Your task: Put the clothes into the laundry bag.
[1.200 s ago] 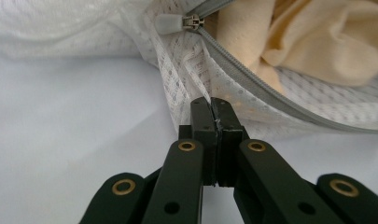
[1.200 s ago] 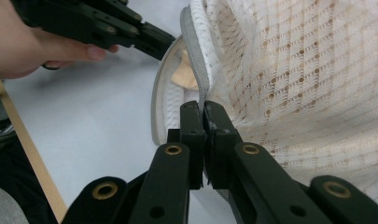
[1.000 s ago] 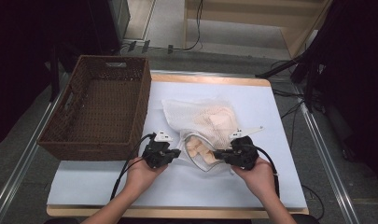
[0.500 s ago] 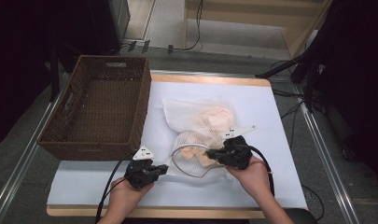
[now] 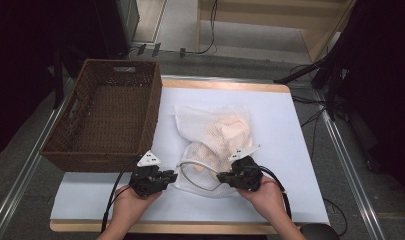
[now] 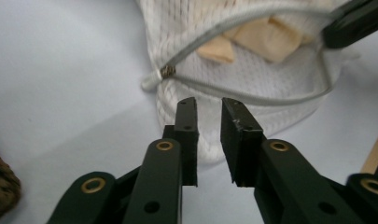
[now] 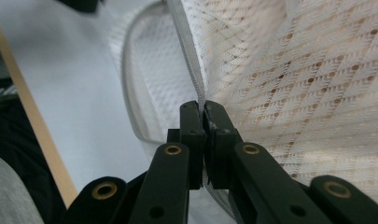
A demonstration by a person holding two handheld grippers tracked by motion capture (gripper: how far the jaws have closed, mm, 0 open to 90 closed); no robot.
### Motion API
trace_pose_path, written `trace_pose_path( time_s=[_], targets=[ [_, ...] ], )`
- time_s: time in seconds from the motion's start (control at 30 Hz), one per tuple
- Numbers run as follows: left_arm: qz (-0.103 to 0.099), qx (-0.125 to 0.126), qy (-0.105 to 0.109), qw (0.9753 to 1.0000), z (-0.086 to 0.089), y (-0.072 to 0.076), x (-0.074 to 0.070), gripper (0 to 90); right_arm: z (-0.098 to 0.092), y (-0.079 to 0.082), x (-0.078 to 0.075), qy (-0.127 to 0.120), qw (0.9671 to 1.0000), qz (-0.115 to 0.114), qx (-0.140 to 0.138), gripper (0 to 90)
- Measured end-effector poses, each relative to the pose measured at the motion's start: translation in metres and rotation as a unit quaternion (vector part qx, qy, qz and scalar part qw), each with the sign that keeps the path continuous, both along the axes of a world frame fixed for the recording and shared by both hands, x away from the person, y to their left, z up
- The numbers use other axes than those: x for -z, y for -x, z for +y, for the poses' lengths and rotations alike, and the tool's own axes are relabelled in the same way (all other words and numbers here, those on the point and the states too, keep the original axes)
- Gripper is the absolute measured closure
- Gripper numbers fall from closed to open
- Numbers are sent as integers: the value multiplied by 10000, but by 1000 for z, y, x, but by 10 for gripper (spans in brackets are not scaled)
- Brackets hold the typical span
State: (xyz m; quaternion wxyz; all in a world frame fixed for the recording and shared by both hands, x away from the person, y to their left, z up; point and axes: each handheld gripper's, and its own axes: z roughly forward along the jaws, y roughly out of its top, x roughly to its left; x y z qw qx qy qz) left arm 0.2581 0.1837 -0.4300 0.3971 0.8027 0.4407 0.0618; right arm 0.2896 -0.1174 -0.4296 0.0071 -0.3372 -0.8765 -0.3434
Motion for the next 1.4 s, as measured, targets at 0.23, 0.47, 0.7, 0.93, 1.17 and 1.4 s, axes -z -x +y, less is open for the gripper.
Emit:
trace_pose_path(
  time_s=[0.23,0.47,0.7,0.93,1.17,1.4],
  targets=[
    [-106,-23,296,9995,9,-4,-10,645,6,-3,18,380,9991,128,-169,881],
    [-126,69,293,9995,7,-10,-13,591,7,-3,26,485,9983,286,-165,839],
    [-109,176,115,9997,5,-13,-12,513,-1,3,7,46,9987,-459,-211,566],
    [-126,177,108,9997,7,-16,-12,439,-3,6,-9,-215,9966,-797,-78,408],
    [-135,184,65,9997,10,-14,-12,429,6,9,-16,-487,9929,-1030,-347,285],
    [-129,231,13,9996,9,-12,-12,426,12,7,-20,-549,9930,-1027,-187,251]
  ],
)
